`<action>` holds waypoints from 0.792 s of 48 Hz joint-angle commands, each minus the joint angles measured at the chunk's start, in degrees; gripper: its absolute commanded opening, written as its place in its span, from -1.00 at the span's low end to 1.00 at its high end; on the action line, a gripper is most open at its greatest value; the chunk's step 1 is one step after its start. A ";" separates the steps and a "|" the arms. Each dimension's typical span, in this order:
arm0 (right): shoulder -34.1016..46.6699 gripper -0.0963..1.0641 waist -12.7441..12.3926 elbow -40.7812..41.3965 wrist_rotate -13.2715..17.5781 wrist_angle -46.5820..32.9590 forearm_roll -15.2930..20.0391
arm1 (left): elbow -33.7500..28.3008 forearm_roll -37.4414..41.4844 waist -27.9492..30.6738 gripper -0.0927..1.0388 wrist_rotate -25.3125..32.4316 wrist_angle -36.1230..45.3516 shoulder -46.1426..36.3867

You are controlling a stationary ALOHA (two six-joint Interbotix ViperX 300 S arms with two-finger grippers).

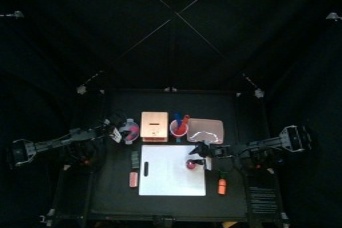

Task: Get the cutter from the drawer then cut the dough then place the extra dough in the bowl
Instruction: Place the extra dough in the bowl

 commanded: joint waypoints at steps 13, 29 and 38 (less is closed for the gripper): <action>-0.35 0.53 0.09 -0.79 0.09 -0.26 0.18 | 2.11 -7.73 3.87 0.84 0.00 -3.87 -0.09; -0.35 0.53 0.00 -0.79 0.09 -0.26 0.18 | 2.46 -14.77 1.85 0.84 0.18 -8.00 -0.09; -0.09 0.53 0.09 -0.79 0.09 -0.26 0.53 | 2.37 -16.08 -0.88 0.84 0.00 -8.09 -0.09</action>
